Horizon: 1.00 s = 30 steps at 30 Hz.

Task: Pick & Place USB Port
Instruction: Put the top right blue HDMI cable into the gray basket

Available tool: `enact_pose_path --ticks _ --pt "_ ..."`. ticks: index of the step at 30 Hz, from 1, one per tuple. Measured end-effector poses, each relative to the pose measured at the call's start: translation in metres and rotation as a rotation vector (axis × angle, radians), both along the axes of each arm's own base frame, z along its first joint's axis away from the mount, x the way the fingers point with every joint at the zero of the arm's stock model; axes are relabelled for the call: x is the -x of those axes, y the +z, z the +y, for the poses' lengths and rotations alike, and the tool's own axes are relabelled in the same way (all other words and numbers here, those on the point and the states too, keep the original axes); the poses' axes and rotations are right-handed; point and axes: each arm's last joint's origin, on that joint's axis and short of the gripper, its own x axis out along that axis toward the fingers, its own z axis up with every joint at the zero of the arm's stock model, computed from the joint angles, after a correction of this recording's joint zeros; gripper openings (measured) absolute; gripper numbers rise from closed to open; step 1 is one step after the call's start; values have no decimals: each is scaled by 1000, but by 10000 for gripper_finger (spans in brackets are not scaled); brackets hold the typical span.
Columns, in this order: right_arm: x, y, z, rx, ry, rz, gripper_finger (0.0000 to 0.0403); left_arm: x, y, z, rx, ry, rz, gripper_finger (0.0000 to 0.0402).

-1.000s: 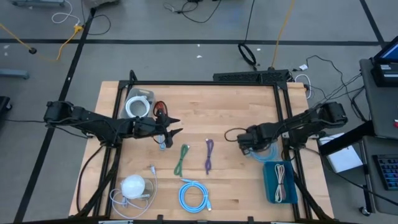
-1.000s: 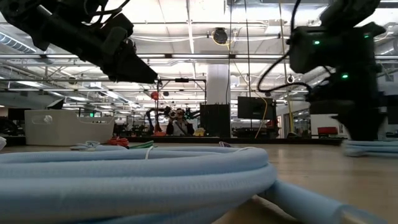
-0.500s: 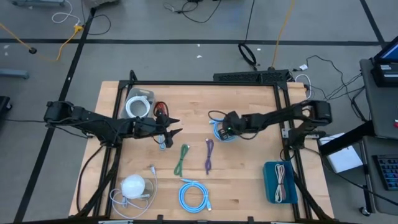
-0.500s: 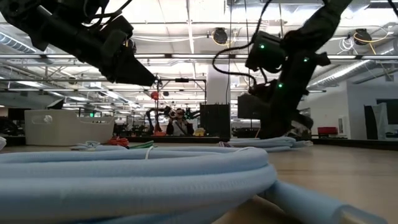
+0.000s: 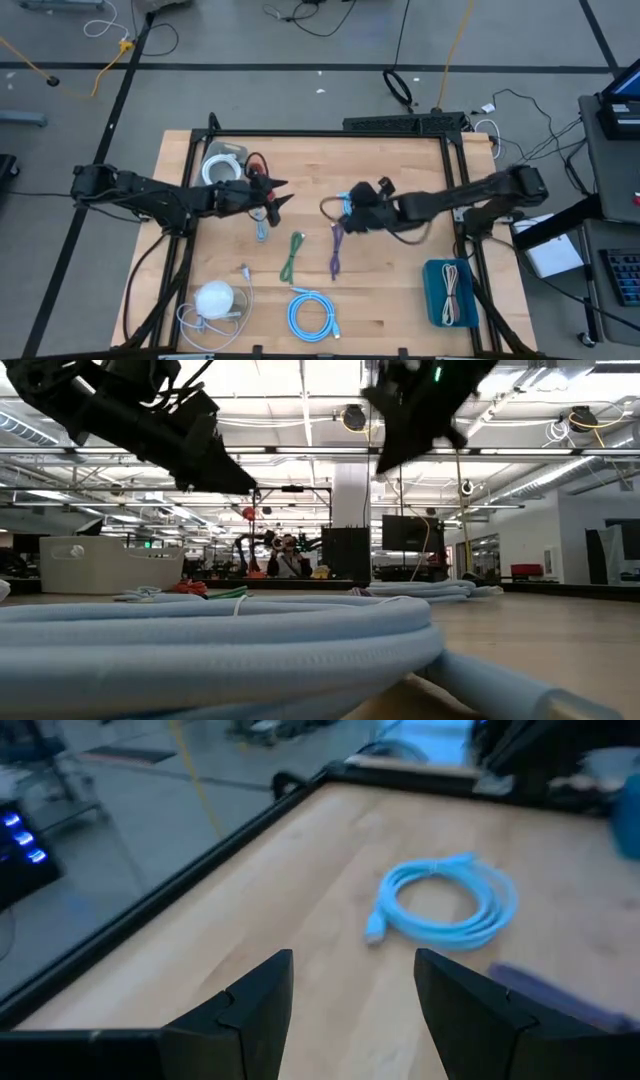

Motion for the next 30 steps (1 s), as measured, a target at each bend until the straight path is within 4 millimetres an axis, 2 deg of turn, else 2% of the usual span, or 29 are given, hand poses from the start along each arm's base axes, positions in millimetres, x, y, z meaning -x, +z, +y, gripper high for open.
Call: enact_pose_path --ticks 2,5,9,12,16,20,25,30 --pt "10 11 19 45 14 -26 0 -4 2 6 5 -32 -26 211" --pt "24 16 44 91 47 -41 0 -16 5 19 45 -92 -22 211" --pt "44 14 71 144 58 -40 0 -49 10 36 72 -160 34 211" --pt "57 10 80 133 39 -33 0 -83 17 47 66 -194 107 211" --pt "72 2 81 105 -20 29 0 -123 20 51 -14 -236 214 211" --pt "85 -13 77 41 -117 133 0 -154 18 57 -110 -270 322 211" --pt "102 -44 70 -38 -255 208 0 -176 3 64 -163 -323 457 211" --pt "118 -74 67 -87 -316 205 0 -190 -8 70 -198 -346 503 211"
